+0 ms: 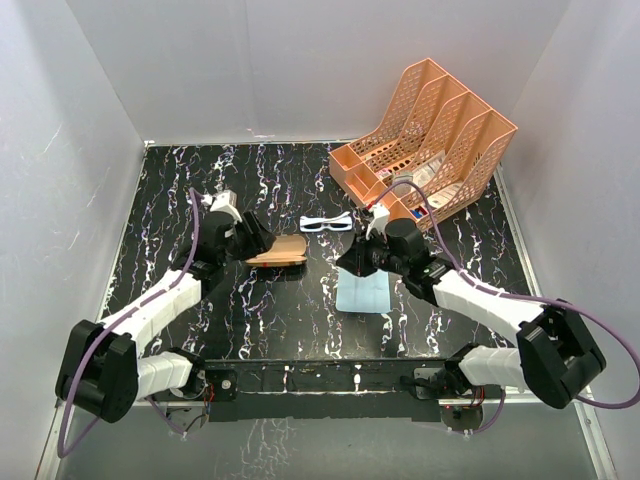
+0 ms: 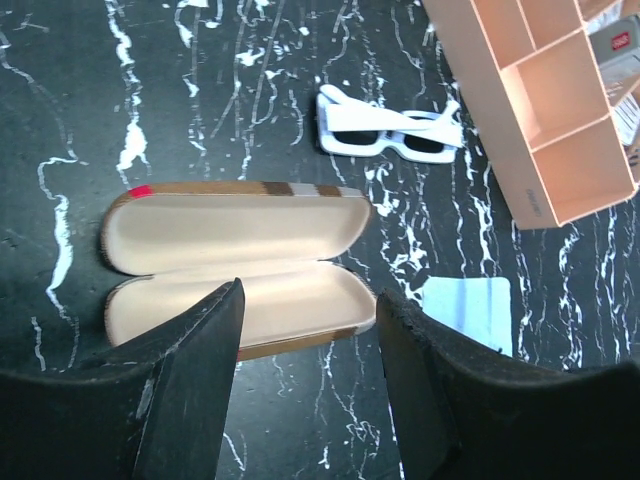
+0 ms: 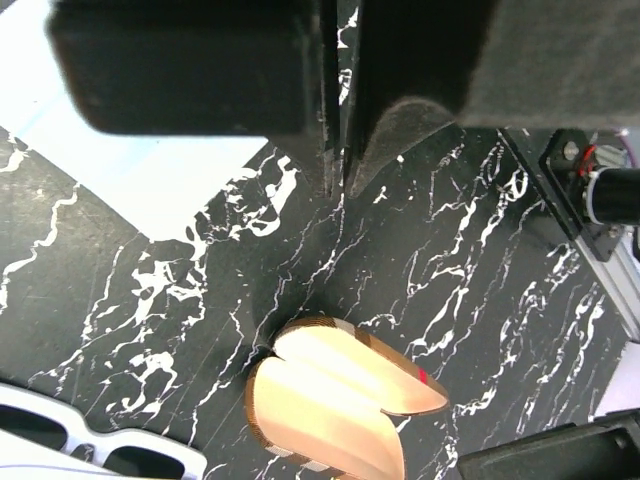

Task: Organize the sunglasses
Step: Adjust the sunglasses case at the center of the board.

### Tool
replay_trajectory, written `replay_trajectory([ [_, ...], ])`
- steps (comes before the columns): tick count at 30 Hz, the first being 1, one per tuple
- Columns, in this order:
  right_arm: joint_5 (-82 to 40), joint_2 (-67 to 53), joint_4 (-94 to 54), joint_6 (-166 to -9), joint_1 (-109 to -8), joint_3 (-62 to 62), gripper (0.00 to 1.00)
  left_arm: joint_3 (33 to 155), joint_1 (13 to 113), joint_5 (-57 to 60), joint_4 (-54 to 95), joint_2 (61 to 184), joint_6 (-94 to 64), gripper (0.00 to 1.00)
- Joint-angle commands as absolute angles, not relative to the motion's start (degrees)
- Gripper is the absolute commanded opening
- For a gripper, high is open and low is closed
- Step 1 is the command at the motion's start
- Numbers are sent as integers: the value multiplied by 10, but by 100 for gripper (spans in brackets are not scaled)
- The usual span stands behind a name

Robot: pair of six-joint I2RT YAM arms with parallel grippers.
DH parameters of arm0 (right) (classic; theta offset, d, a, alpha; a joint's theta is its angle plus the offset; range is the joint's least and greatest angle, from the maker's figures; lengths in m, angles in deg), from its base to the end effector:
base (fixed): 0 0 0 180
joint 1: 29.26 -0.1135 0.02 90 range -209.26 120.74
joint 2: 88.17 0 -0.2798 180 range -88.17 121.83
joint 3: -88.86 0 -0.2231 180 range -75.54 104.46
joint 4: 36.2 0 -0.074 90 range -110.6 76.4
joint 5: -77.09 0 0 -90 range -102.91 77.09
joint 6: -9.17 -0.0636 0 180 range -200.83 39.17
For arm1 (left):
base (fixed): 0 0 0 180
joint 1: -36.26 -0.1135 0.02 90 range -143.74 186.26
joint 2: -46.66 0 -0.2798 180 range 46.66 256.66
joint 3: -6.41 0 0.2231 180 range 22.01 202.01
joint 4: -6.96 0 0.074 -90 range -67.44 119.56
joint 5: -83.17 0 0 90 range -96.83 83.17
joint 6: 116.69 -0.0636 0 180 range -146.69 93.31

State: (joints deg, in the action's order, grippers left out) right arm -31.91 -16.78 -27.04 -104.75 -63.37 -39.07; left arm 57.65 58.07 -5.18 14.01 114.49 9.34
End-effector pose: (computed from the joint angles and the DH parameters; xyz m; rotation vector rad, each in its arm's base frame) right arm 0.2030 0.1625 0.2409 -0.4084 2.1443 0.9449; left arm 0.2354 -0.0962 0.2537 -0.2343 2.0346 -0.6734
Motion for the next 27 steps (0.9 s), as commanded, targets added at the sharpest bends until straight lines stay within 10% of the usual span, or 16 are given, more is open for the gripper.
replay_trajectory([
  [1,-296,-192,-275,-1037,-636,-409,11,598,605,-45,144,1133,85,54],
  [5,-293,-205,-272,-1037,-636,-423,0,607,629,-50,143,1151,81,54],
  [27,-98,-316,-118,-1132,-636,-495,10,615,763,-67,102,1231,74,54],
])
